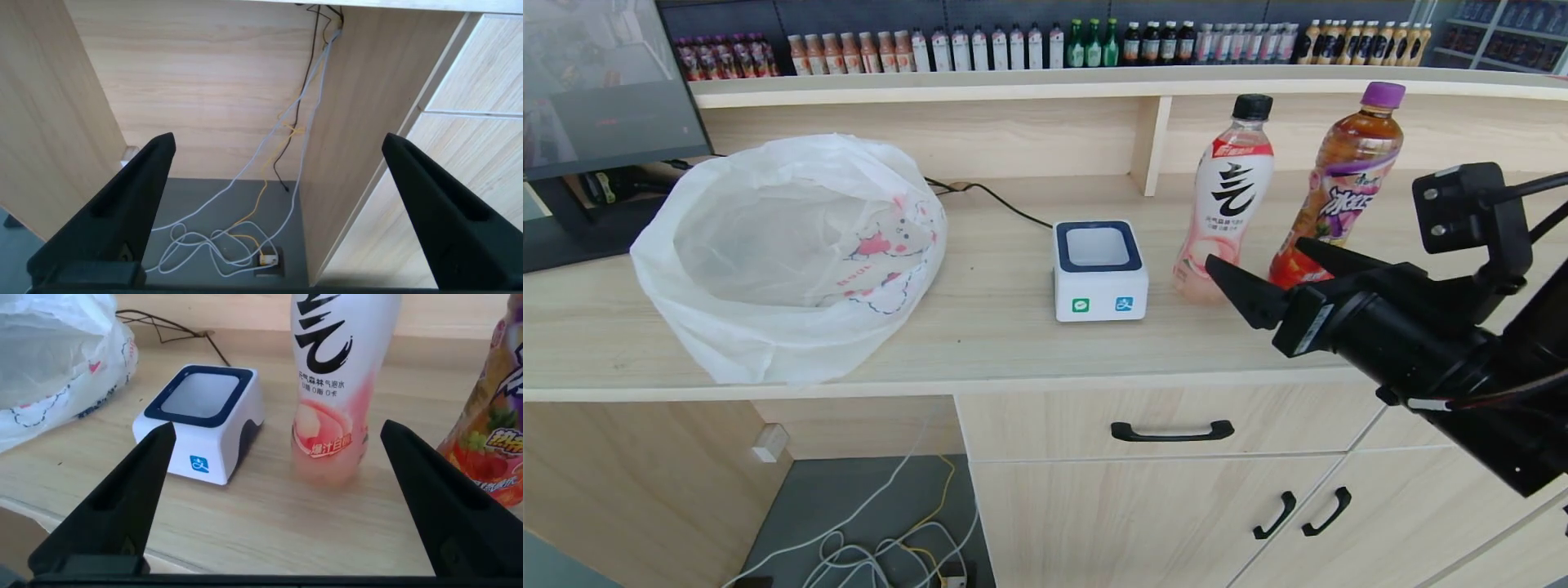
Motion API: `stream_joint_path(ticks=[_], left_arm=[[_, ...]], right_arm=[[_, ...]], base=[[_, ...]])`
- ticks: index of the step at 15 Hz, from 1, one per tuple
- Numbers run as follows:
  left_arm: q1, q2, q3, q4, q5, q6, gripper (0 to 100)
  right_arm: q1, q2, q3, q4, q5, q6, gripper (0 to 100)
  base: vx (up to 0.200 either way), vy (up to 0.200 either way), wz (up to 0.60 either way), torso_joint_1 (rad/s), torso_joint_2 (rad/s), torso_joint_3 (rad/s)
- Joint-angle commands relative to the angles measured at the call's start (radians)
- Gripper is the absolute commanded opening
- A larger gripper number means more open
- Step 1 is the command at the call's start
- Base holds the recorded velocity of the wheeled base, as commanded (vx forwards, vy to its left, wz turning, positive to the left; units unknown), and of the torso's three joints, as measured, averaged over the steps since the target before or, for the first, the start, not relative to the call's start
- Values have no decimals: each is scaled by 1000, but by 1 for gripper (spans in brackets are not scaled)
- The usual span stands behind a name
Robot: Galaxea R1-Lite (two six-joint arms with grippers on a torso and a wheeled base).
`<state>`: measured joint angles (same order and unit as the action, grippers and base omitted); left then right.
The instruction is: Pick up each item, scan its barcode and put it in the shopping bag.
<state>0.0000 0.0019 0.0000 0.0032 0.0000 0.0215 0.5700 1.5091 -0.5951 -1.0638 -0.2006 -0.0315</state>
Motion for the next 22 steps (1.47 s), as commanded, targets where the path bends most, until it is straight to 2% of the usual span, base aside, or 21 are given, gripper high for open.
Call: stream_joint_path(ticks=[1,2,3,5,22], left_arm=[[0,0,0,0,0,0,100],[0,0,0,0,0,0,100],[2,0,0,0,0,0,100],[0,0,0,0,0,0,100],[0,0,0,0,0,0,100]], right_arm=[[-2,3,-20,16,-17,1,100],[-2,3,-20,16,-17,1,100],[-1,23,-26,22,-69,-1,100],[-1,42,-41,22,-106,-2,100],[-21,224,-219,16,-108,-5,100]], base=[[0,0,0,0,0,0],[0,0,0,0,0,0],[0,0,0,0,0,0],[0,0,0,0,0,0],[0,0,0,0,0,0]])
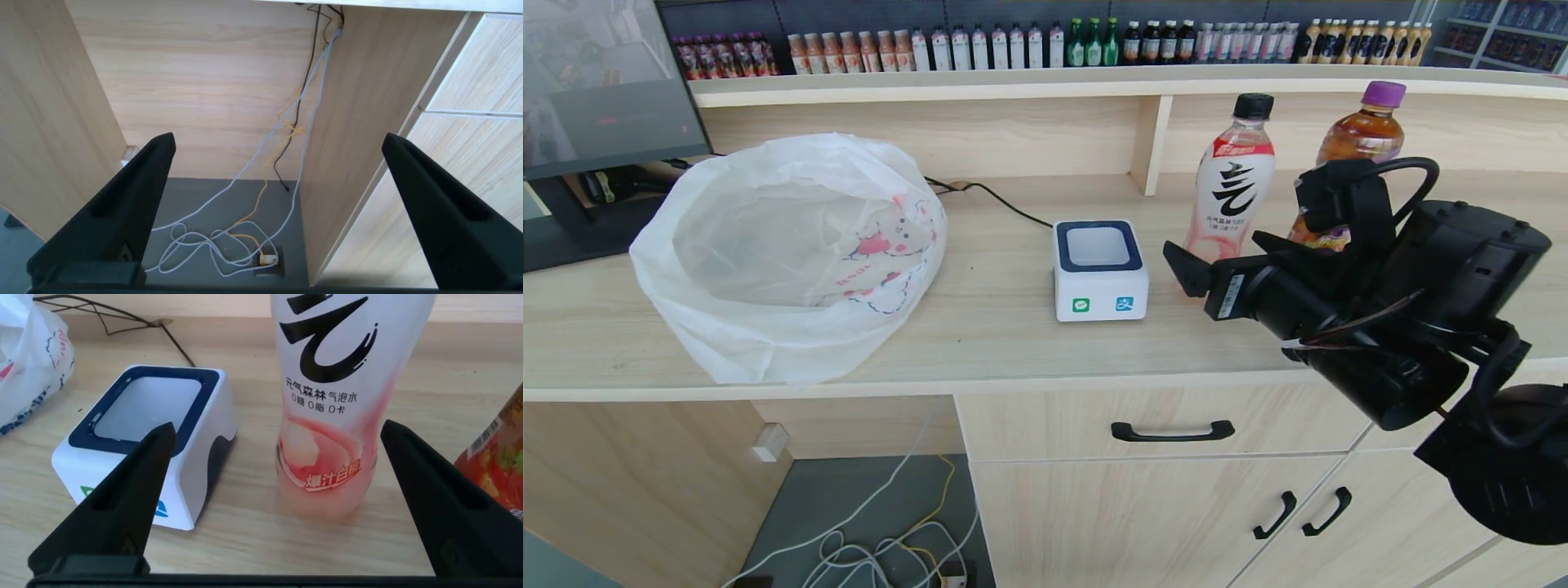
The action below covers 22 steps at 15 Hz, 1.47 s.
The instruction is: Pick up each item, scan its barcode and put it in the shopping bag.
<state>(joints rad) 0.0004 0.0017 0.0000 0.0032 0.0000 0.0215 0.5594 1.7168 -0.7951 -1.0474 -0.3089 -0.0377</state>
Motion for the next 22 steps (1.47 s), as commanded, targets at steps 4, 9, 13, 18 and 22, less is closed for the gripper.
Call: stream_joint_path(ticks=[4,9,13,18,22], left_arm=[[1,0,0,0,0,0,100],[1,0,0,0,0,0,100],[1,0,0,0,0,0,100],[0,0,0,0,0,0,100],[1,0,0,0,0,0,100]], right_arm=[[-22,46,-67,0,2,1,100],[-45,99,-150,1,-1,1,100],[-72,118,-168,1,-2,1,100],[-88,142,-177,-2,8,15,100],[-90,178,-245,0,8,19,100]], base=[[0,0,0,0,0,0],[0,0,0,0,0,0],[0,0,0,0,0,0],[0,0,0,0,0,0],[0,0,0,0,0,0]])
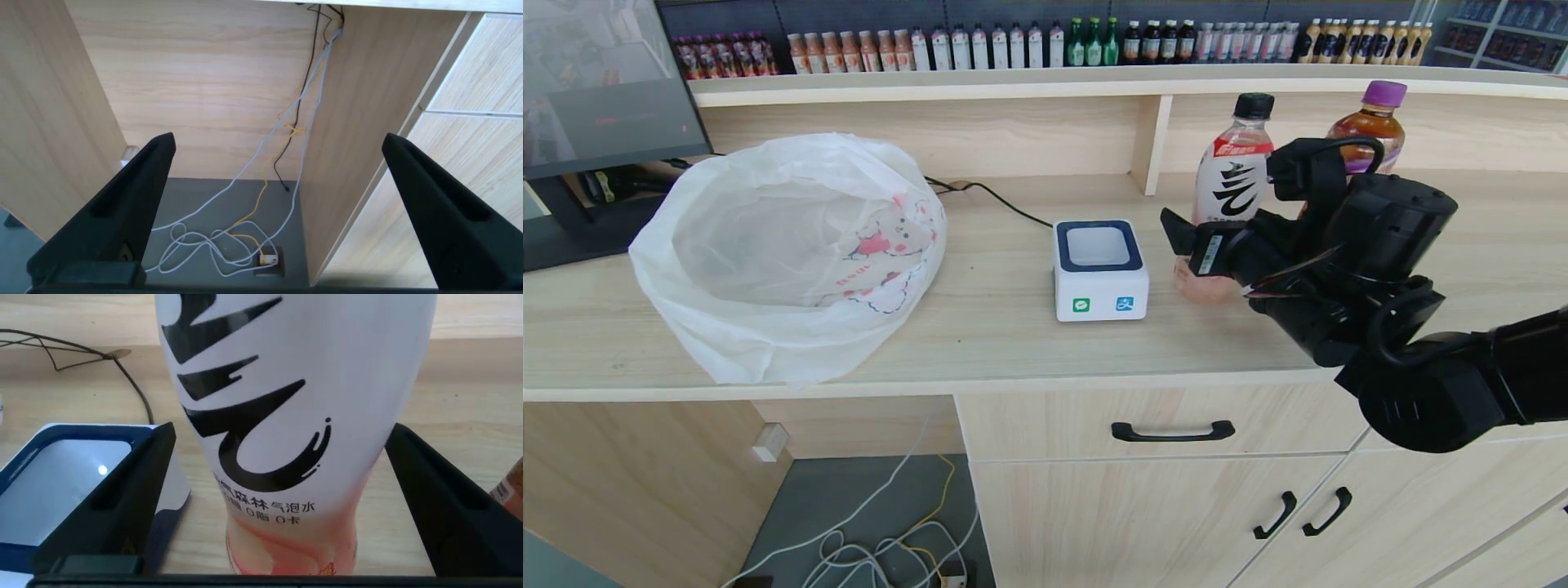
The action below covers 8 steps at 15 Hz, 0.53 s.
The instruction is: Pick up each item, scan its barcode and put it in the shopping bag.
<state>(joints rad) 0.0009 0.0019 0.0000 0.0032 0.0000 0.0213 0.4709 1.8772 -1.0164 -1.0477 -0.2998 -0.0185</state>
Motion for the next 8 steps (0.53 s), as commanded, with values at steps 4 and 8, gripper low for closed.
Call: stream_joint_path(ticks=[4,8], left_arm=[[-1,0,0,0,0,0,100],[1,0,0,0,0,0,100]], right_arm=[[-6,40,-51,0,1,8,100],[-6,54,-68,0,2,8,100]], base=[[0,0,0,0,0,0],[0,0,0,0,0,0]])
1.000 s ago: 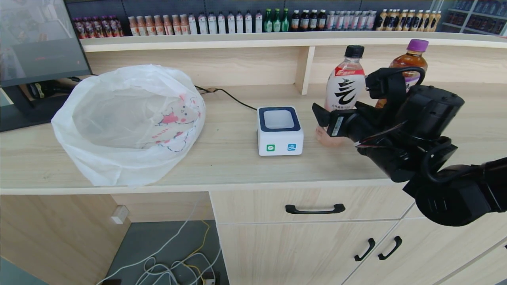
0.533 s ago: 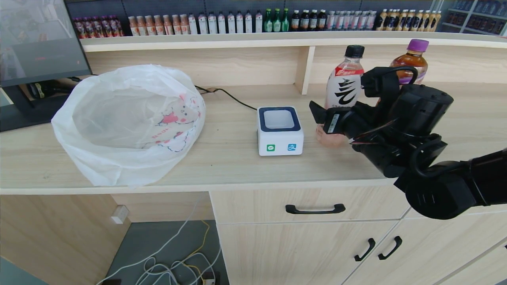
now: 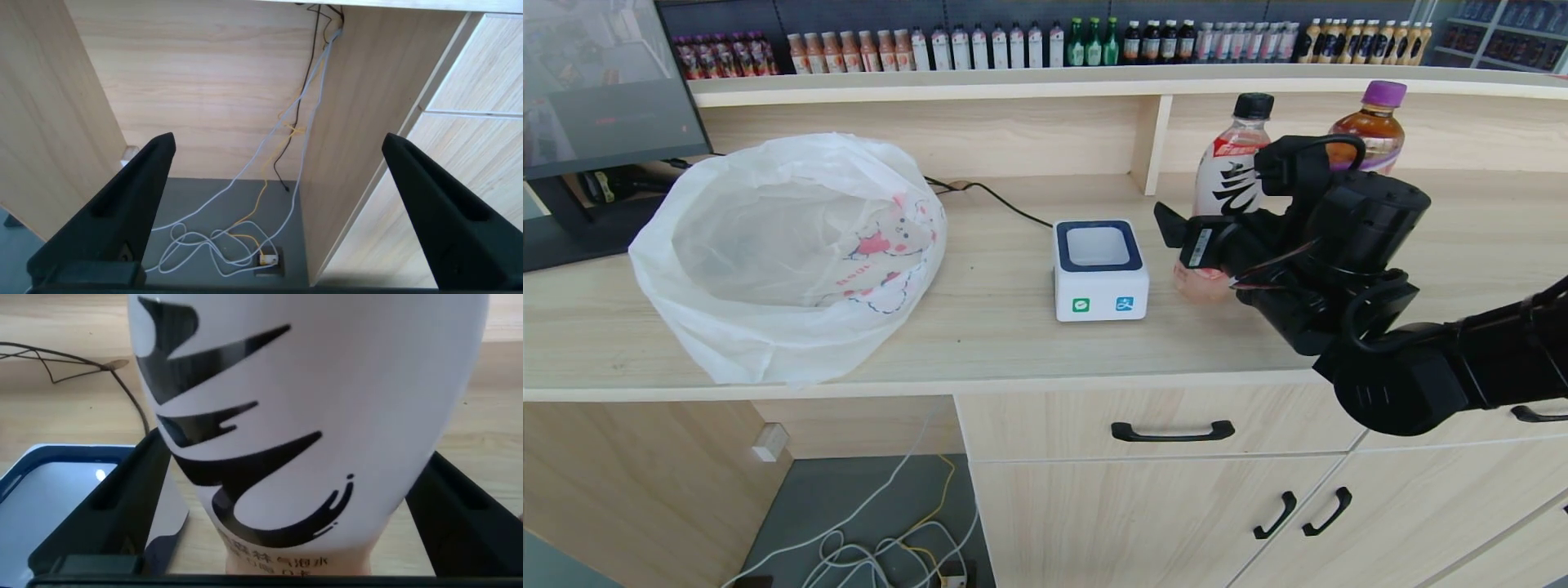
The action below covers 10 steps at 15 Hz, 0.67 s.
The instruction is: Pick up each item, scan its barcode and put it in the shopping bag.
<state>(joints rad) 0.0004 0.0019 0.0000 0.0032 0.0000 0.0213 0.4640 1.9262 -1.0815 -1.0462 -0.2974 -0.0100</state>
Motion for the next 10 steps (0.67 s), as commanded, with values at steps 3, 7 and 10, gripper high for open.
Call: stream_joint_path(ticks=[3,7,10], left_arm=[[0,0,0,0,0,0,100],[1,0,0,0,0,0,100],[0,0,0,0,0,0,100]], right_arm=[[2,5,-15,0,-2,-5,100],[2,5,-17,-2,-3,-4,0],[2,2,-21,-2,-3,-4,0]], base=[[0,0,0,0,0,0],[0,0,0,0,0,0],[0,0,0,0,0,0]])
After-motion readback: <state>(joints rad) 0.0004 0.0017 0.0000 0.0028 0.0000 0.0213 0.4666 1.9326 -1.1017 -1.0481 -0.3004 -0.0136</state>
